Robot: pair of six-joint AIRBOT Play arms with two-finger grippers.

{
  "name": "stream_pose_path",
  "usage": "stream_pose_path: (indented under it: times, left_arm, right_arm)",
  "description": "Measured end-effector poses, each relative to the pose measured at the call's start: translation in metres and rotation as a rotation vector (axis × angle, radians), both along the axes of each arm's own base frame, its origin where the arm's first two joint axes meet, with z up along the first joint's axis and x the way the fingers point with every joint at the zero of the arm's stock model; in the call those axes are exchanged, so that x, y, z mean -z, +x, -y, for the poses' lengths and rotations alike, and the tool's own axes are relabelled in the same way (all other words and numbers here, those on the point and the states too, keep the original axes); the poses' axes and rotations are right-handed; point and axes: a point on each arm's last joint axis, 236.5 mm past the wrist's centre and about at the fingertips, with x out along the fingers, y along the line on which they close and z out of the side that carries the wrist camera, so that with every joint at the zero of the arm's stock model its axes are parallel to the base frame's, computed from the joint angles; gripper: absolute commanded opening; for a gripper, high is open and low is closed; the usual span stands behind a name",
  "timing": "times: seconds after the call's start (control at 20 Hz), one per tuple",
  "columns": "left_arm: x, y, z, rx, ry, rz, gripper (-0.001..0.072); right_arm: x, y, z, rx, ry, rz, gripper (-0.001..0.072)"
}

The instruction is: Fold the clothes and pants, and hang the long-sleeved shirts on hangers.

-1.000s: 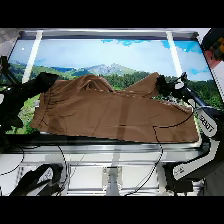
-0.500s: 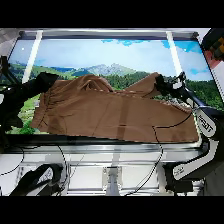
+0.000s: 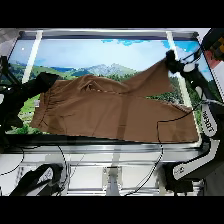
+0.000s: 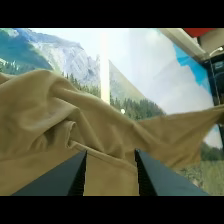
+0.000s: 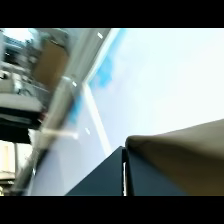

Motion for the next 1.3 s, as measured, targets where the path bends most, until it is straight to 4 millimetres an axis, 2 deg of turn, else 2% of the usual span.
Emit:
stream_pose_path:
  times: [0.15,0.25,0.35,0.45,0.6,0.75,1.05,1.3]
  left_arm:
    - [0.0,-0.001,0.001,0.006,-0.001,-0.003,0.0344]
    - [0.001,-0.001,0.002,0.007,-0.001,-0.004,0.0344]
    - [0.0,-0.001,0.002,0.009,-0.002,-0.004,0.0344]
    - [0.001,-0.002,0.003,0.014,-0.003,-0.006,0.0344]
    - [0.002,-0.004,0.005,0.025,-0.005,-0.012,0.0344]
    - [0.002,-0.005,0.007,0.032,-0.006,-0.016,0.0344]
    - [0.002,-0.006,0.007,0.036,-0.007,-0.017,0.0343]
    - [0.003,-0.006,0.007,0.036,-0.007,-0.018,0.0344]
  right_arm:
    - [-0.07,0.014,0.014,0.016,-0.058,0.14,0.0009]
    - [-0.102,0.016,0.023,0.026,-0.097,0.199,0.001]
    - [-0.119,0.016,0.033,0.037,-0.123,0.227,0.001]
    - [-0.116,0.014,0.04,0.024,-0.148,0.204,0.0009]
    - [-0.097,0.008,0.046,-0.017,-0.177,0.125,0.0007]
    - [-0.087,0.002,0.046,-0.05,-0.19,0.073,0.0006]
    - [-0.1,-0.02,0.044,-0.087,-0.261,0.019,0.0006]
    - [-0.1,-0.057,0.065,-0.043,-0.366,-0.138,0.0006]
